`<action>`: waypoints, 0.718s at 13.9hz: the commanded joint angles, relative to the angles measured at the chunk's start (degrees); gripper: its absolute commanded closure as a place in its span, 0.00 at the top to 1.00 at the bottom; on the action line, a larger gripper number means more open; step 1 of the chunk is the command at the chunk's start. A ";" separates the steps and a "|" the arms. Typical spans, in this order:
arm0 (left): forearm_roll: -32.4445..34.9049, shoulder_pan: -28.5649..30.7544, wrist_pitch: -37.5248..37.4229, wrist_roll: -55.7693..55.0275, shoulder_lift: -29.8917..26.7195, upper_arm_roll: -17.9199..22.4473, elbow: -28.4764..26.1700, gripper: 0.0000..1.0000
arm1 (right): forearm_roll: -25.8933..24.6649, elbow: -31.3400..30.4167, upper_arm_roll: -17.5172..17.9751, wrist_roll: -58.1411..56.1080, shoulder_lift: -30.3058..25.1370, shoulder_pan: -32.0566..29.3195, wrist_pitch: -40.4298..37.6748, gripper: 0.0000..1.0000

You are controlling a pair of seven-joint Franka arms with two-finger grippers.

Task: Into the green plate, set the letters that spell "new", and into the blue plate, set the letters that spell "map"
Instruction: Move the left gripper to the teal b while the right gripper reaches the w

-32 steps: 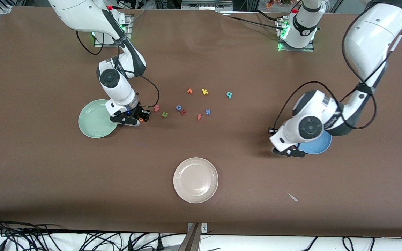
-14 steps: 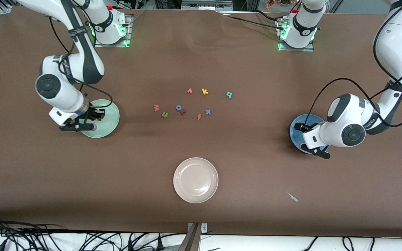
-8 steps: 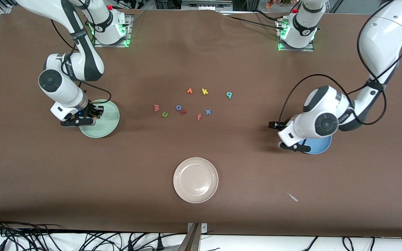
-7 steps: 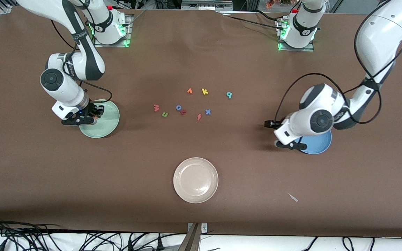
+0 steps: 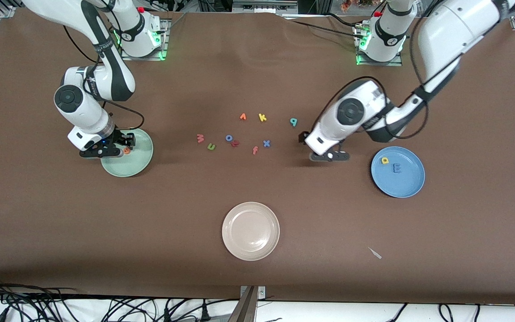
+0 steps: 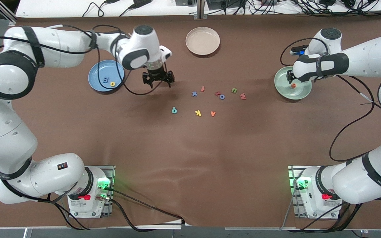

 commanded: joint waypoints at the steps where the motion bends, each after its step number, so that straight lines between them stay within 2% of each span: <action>1: 5.27 -4.69 1.71 -7.64 -0.28 0.56 -1.06 1.00 | -0.31 -0.15 4.25 7.81 -1.01 0.35 0.46 0.64; 4: 7.04 -7.86 3.37 -9.07 -0.10 0.65 -3.34 0.98 | -0.31 0.82 10.06 18.45 -0.93 0.62 0.38 0.64; 5: 7.48 -8.39 4.68 -9.07 -0.10 0.74 -4.48 0.96 | -0.31 1.00 12.43 22.49 -0.84 0.62 0.38 0.67; 7: 11.86 -8.66 6.53 -9.16 0.78 0.74 -6.50 0.95 | -0.31 1.87 16.04 30.32 -0.31 1.23 0.46 0.67; 10: 15.38 -8.66 8.39 -8.98 1.31 0.83 -8.62 0.91 | -0.31 2.67 16.49 37.72 1.70 6.57 0.90 0.67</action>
